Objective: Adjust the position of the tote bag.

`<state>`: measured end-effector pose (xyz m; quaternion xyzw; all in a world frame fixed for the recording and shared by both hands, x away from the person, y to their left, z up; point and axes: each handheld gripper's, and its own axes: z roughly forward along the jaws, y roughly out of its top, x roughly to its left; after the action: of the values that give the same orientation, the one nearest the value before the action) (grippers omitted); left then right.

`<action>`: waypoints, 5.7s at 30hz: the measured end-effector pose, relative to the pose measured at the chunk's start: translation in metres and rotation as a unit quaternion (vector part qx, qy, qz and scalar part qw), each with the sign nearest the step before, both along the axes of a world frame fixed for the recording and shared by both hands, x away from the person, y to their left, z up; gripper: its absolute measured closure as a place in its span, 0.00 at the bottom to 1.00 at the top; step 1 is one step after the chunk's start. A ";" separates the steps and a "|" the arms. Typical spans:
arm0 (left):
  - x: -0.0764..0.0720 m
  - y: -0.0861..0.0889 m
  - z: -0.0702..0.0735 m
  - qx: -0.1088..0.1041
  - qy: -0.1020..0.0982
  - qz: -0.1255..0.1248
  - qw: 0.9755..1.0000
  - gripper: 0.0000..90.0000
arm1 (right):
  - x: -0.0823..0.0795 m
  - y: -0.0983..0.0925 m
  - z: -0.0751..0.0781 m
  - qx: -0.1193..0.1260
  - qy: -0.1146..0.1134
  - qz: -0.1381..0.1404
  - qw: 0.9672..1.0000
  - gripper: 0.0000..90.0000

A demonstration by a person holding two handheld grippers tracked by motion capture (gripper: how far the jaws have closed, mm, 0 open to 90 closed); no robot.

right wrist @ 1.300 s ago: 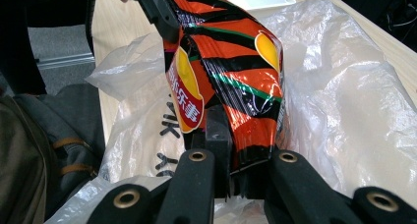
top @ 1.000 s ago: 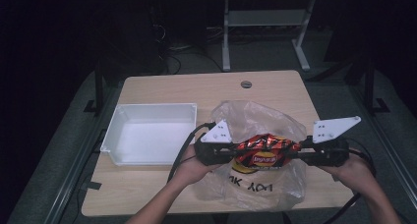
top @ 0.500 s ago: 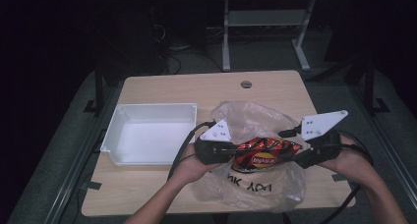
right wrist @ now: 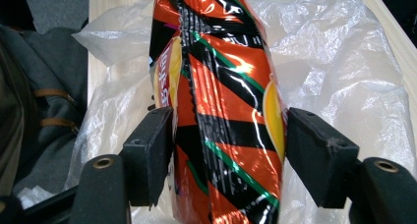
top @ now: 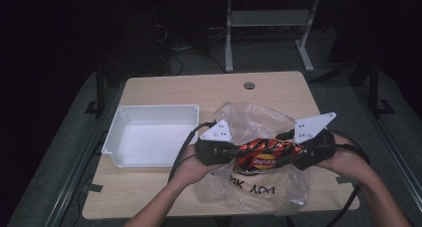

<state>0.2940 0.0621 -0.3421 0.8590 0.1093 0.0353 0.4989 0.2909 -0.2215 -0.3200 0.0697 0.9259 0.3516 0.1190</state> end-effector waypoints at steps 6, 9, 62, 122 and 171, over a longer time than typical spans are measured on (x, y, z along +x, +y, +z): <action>0.001 -0.001 -0.001 0.003 0.005 0.006 1.000 0.97 | -0.002 0.007 -0.002 -0.026 -0.012 0.014 1.000 0.52; 0.001 -0.001 -0.001 0.000 0.006 0.008 1.000 0.96 | 0.000 0.006 -0.002 -0.025 -0.004 0.015 1.000 0.62; -0.022 0.057 -0.045 0.025 -0.007 0.107 0.994 0.39 | 0.034 0.003 0.051 0.042 0.112 0.015 0.993 0.91; -0.033 0.034 -0.086 0.024 0.039 0.064 0.997 0.52 | 0.028 -0.013 0.117 0.089 0.069 0.016 0.993 0.91; -0.034 0.032 -0.081 0.019 0.018 0.059 0.998 0.50 | 0.036 0.016 0.135 0.112 0.068 0.031 0.991 0.91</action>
<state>0.2605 0.0940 -0.4236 0.8607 0.1679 0.0515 0.4778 0.3264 -0.2055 -0.1850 0.0779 0.8883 0.4513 0.0359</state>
